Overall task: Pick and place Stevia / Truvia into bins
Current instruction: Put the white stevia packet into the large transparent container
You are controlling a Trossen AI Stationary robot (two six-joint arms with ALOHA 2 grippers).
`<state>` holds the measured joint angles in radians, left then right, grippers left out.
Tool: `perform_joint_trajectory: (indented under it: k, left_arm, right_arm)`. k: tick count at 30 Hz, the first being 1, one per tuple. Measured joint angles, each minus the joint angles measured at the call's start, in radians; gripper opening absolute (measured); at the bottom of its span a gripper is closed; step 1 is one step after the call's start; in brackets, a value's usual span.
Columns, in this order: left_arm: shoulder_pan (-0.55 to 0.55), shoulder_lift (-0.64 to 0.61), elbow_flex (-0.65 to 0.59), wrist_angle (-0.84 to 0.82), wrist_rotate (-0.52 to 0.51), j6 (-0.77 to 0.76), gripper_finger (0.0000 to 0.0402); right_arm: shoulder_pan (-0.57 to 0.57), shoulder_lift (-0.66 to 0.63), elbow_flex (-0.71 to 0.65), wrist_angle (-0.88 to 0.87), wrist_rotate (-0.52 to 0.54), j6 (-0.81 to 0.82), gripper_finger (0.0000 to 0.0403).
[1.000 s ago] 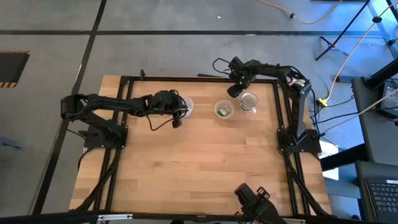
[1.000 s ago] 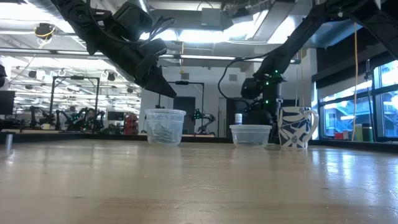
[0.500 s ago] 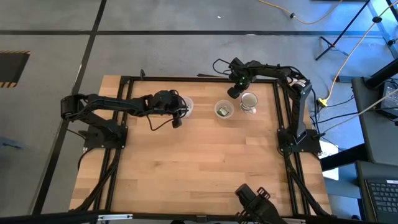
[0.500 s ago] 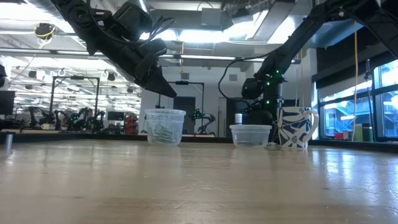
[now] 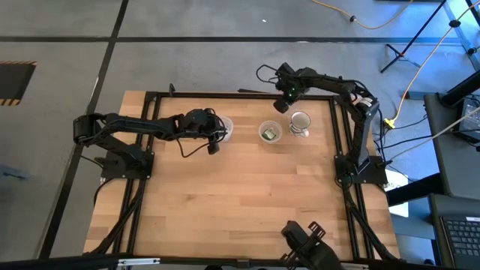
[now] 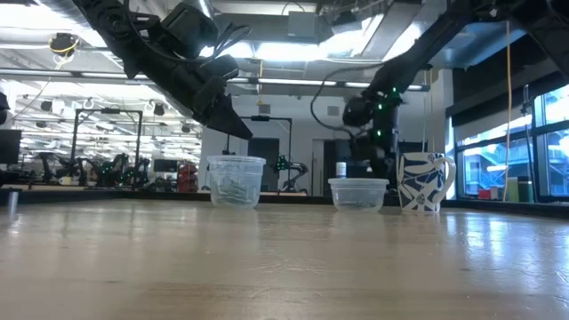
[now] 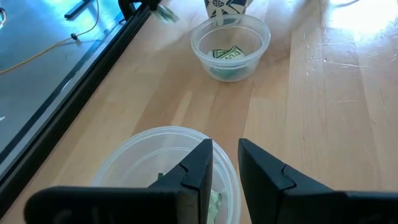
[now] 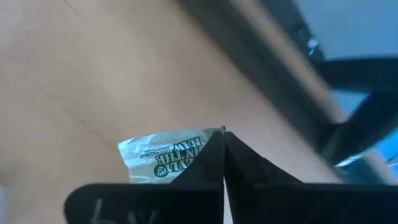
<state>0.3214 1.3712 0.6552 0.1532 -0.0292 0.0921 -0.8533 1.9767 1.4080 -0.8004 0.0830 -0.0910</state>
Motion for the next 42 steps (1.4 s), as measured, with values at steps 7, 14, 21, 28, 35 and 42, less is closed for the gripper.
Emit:
perform_joint_trajectory:
  k: [7,14,21,28,35,42]
  left_arm:
    - [0.000,0.000,0.000,0.000,-0.001,0.000,0.0072]
    - [0.002,-0.091,0.000,-0.028,-0.005,0.068,0.0072]
    - [0.024,-0.271,0.000,-0.085,-0.005,0.047,0.0072]
    - [0.028,-0.401,0.000,-0.167,-0.004,0.050,0.0072]
    - [0.026,-0.432,0.000,-0.188,0.003,0.025,0.0072]
    - [0.027,-0.431,0.000,-0.217,0.003,0.023,0.0072]
  right_arm:
    - [0.046,-0.089,0.076,-0.040,0.026,0.005,0.0002]
    - [0.218,-0.147,0.089,0.075,0.021,-0.023,0.0002]
    - [0.414,-0.102,0.090,0.404,0.016,-0.128,0.0002]
    - [0.506,-0.030,0.090,0.677,0.018,-0.188,0.0002]
    - [0.517,0.063,0.090,0.763,0.019,-0.182,0.0002]
    - [0.518,0.132,0.089,0.769,0.019,-0.207,0.0002]
